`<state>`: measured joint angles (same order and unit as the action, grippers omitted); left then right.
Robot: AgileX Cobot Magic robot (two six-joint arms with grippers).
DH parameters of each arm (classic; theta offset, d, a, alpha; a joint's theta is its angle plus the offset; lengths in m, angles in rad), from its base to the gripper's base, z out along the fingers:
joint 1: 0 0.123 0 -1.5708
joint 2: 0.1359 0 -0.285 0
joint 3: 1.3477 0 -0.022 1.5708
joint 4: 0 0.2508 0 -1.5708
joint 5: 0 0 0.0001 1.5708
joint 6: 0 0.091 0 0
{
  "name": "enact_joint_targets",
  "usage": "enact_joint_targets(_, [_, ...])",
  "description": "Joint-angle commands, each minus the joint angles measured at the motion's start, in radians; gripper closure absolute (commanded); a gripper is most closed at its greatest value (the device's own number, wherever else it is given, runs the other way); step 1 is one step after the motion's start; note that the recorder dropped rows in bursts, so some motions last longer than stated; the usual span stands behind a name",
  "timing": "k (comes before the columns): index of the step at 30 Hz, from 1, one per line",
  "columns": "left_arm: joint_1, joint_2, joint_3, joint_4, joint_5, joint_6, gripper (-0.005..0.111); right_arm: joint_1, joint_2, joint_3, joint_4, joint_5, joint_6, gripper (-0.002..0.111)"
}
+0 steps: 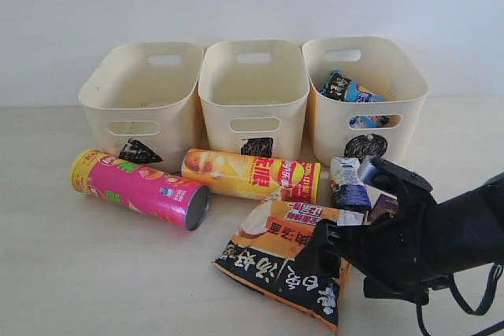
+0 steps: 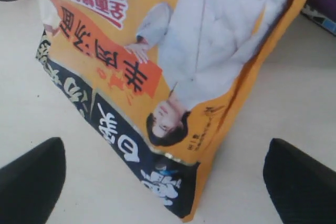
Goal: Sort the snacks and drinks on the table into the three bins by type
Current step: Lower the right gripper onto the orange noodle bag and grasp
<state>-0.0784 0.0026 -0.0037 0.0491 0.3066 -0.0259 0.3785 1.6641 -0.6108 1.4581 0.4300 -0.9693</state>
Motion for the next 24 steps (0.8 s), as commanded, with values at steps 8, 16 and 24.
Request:
enact_joint_targets(8, [-0.002, -0.003, 0.004, -0.008, 0.002, -0.011, 0.103, -0.001, 0.129, -0.047, 0.206, 0.007, -0.206, 0.017])
enact_joint_targets(16, [-0.002, -0.003, 0.004, -0.008, 0.002, -0.011, 0.103, 0.001, 0.191, -0.100, 0.249, 0.062, -0.240, 0.025])
enact_joint_targets(24, [-0.002, -0.003, 0.004, -0.008, 0.002, -0.011, 0.103, 0.001, 0.195, -0.100, 0.249, 0.044, -0.253, 0.107])
